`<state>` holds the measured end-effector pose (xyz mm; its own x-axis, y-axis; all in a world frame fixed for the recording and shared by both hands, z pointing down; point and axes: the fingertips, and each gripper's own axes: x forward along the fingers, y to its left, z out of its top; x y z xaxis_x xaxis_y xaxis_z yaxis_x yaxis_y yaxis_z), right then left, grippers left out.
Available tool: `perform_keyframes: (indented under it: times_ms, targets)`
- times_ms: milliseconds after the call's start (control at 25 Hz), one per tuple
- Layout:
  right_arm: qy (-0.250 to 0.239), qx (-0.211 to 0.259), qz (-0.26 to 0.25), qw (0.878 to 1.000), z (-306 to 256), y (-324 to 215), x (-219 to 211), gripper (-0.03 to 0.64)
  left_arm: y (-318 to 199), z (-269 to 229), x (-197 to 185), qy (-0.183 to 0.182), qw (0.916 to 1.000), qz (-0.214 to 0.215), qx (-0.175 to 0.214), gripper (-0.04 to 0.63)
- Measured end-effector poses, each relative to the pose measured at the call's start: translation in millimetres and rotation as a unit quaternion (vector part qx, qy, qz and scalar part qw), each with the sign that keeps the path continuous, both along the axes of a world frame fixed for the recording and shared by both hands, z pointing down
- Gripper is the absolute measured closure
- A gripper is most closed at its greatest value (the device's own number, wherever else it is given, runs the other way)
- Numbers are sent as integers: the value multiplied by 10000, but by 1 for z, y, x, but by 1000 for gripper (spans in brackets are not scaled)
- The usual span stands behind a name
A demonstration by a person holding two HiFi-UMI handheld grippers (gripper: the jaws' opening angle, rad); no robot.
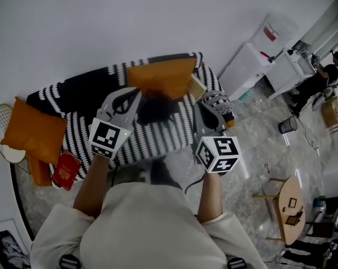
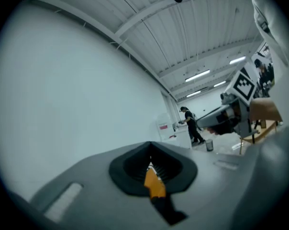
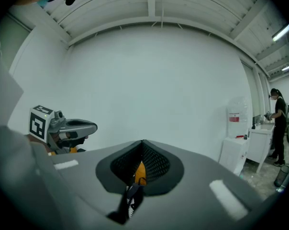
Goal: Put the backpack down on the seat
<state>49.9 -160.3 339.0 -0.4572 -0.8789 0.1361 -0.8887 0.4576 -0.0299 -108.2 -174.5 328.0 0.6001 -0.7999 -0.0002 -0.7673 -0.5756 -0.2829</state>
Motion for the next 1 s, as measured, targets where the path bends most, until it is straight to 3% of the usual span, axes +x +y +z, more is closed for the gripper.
perform_keyframes:
  times_ms: [160, 480, 1000]
  targets:
    - [131, 150, -34, 9998, -8, 15, -6, 612, 15, -11, -5, 155, 9999, 2, -58, 591]
    - [201, 142, -145, 9996, -10, 29, -8, 611, 28, -13, 1, 87, 9999, -49, -43, 591]
    - [251, 46, -263, 9993, -2, 15, -11, 611, 12, -5, -9, 650, 9969, -80, -436, 591]
